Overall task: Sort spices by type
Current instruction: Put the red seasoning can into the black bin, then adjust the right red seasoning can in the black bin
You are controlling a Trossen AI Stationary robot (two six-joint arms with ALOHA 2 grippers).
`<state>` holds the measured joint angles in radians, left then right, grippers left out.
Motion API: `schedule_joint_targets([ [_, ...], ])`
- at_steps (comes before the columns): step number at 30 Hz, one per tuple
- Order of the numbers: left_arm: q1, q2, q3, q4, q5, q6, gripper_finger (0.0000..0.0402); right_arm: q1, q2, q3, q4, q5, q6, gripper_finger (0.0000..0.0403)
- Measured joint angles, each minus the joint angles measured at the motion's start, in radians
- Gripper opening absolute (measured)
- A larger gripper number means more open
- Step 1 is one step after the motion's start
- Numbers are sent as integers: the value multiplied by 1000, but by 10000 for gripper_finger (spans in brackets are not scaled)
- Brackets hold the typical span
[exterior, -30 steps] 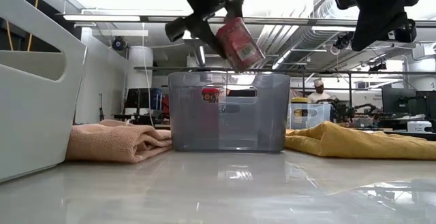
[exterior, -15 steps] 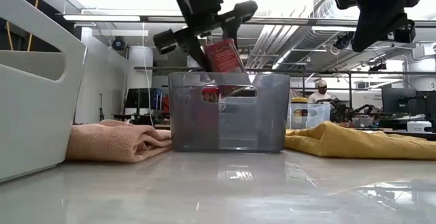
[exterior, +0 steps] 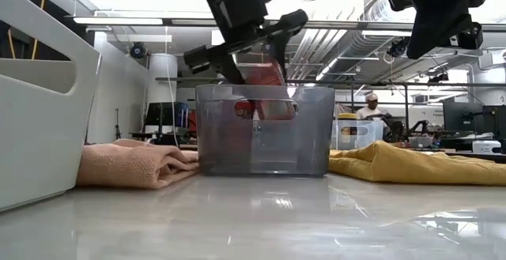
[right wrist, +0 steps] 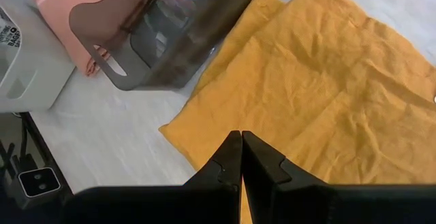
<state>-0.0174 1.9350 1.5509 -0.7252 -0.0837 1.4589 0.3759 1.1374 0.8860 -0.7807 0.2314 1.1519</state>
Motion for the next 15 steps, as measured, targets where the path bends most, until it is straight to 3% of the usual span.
schedule_joint_targets([
  [5, 0, -2, 0, 24, 2, -34, 280, 0, 0, 0, 0, 0, 0, 0],
  [15, 7, -25, 19, 3, -79, -41, 279, -2, 0, 0, 50, 1, -29, 0],
])
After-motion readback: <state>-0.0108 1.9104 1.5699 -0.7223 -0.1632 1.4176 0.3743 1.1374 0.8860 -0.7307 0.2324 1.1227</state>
